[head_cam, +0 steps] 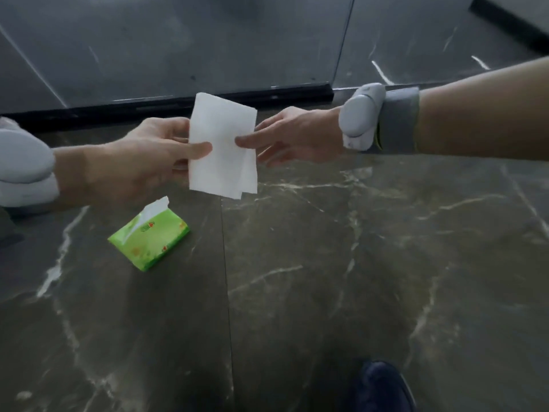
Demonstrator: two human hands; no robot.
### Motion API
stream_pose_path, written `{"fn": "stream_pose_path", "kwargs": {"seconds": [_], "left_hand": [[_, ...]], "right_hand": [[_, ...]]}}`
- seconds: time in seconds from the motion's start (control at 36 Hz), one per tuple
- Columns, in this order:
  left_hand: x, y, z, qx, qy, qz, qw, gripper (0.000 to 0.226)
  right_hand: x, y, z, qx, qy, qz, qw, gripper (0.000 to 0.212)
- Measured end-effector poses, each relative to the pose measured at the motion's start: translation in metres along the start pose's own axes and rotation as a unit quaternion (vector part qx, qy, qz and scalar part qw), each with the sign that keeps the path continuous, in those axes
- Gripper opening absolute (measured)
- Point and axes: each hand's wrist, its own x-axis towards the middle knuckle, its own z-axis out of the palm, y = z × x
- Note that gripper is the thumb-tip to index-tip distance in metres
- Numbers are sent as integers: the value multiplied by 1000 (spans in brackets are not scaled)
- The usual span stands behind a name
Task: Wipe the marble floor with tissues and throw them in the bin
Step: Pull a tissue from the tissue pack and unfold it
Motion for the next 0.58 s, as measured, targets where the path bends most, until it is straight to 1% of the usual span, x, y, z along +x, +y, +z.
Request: {"fn": "stream_pose_path", "kwargs": {"seconds": [0.08,0.14,0.19,0.28,0.36,0.39,0.42,0.47,0.58], "left_hand": [[9,5,12,-11,19,-4,1000,21],[15,5,26,-29,17,-14,999,23],[21,4,40,-37,-4,-19,999,29],[30,-2,58,-43,-46,-15,998,27],[34,-9,72,-38,-89,-18,995,28],[43,-10,87,-23,-115,-27,993,28],[42,-11,89,-7,-125,-34,992,26],[45,-15,97,21,-151,-50,987,26],[51,-18,105,66,-162,-42,984,29]], "right_hand": [[-10,-3,-6,61,-21,-23,998,44],[-15,-2,-7,118,14,-35,992,42],[-19,-2,-9,138,54,-40,988,42],[-26,5,-15,129,91,-25,987,41],[-35,19,-22,129,110,7,985,35],[-42,30,-32,141,132,23,981,33],[-44,33,-32,139,143,30,979,29],[-48,42,-37,119,191,45,973,26],[-56,61,-53,81,252,67,962,30]]}}
